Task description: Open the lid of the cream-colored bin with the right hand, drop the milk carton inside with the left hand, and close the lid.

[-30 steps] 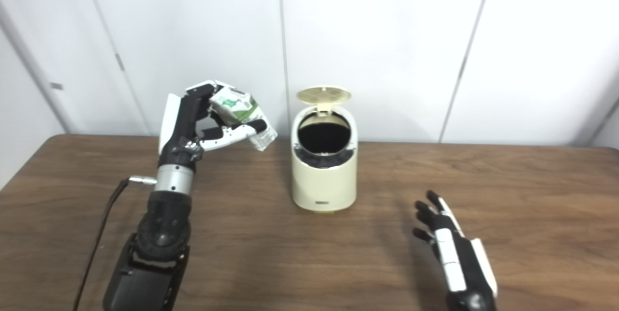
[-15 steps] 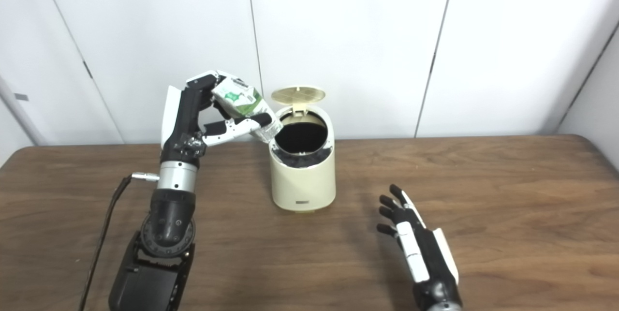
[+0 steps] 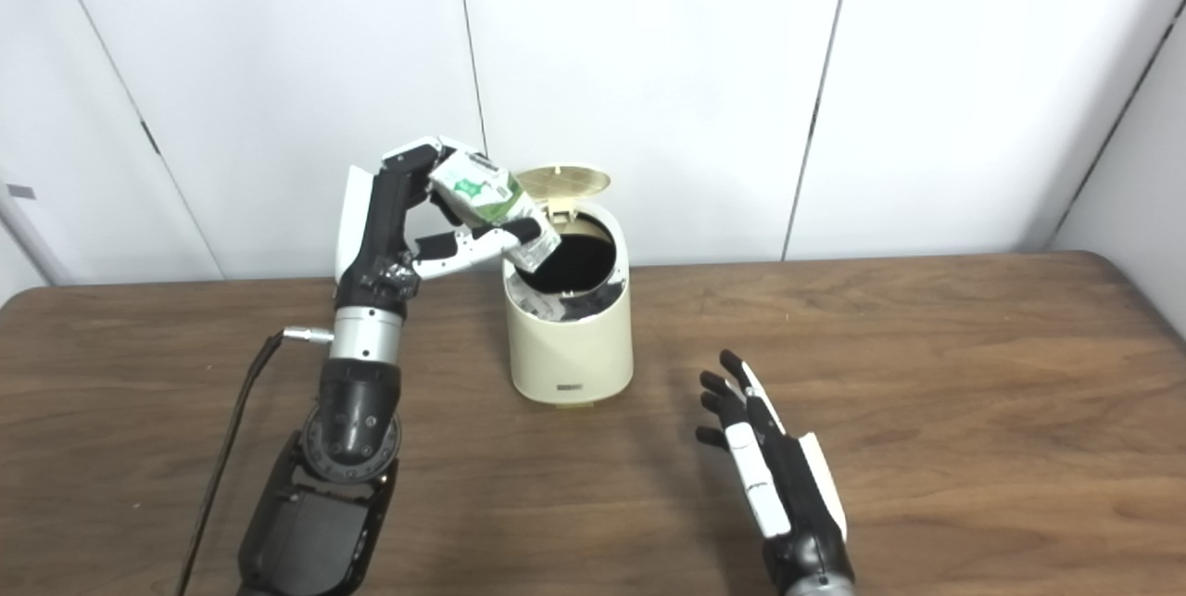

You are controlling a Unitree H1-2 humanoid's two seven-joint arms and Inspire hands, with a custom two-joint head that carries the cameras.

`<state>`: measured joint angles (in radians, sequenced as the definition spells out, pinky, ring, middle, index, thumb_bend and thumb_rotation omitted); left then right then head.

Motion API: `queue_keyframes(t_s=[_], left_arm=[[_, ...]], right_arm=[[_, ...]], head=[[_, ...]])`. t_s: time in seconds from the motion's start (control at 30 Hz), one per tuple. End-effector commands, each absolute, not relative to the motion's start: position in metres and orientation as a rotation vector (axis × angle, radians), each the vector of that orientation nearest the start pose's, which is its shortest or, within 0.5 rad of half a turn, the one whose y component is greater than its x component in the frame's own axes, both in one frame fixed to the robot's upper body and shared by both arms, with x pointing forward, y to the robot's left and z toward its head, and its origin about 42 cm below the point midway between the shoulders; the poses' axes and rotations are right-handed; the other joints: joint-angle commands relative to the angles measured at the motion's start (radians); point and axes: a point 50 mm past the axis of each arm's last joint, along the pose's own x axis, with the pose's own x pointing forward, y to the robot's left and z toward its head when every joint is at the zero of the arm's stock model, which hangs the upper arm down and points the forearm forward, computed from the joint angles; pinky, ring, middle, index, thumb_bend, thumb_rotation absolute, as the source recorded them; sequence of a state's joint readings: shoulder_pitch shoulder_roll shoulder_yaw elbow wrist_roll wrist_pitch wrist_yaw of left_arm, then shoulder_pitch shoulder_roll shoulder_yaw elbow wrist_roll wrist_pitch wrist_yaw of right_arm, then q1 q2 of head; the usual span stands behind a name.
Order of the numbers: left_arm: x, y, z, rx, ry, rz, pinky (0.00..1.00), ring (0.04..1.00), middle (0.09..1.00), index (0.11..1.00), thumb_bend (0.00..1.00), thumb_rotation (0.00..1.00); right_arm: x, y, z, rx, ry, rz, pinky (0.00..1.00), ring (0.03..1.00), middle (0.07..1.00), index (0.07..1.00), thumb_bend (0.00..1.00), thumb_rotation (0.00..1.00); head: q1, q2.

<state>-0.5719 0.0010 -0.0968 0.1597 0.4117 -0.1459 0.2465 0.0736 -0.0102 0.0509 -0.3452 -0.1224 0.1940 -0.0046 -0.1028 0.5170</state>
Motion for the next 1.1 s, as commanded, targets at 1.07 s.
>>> queue_keyframes(t_s=[1.07], left_arm=[[0.449,0.089,0.273,0.387,-0.900,0.101,0.37,0.414,0.507,0.499,0.48,0.00]], right_arm=[[0.262,-0.187,0.180,-0.099,-0.183,-0.038,0.79,0.888,0.888,0.949,0.48,0.96]], head=[[0.000,-0.004]])
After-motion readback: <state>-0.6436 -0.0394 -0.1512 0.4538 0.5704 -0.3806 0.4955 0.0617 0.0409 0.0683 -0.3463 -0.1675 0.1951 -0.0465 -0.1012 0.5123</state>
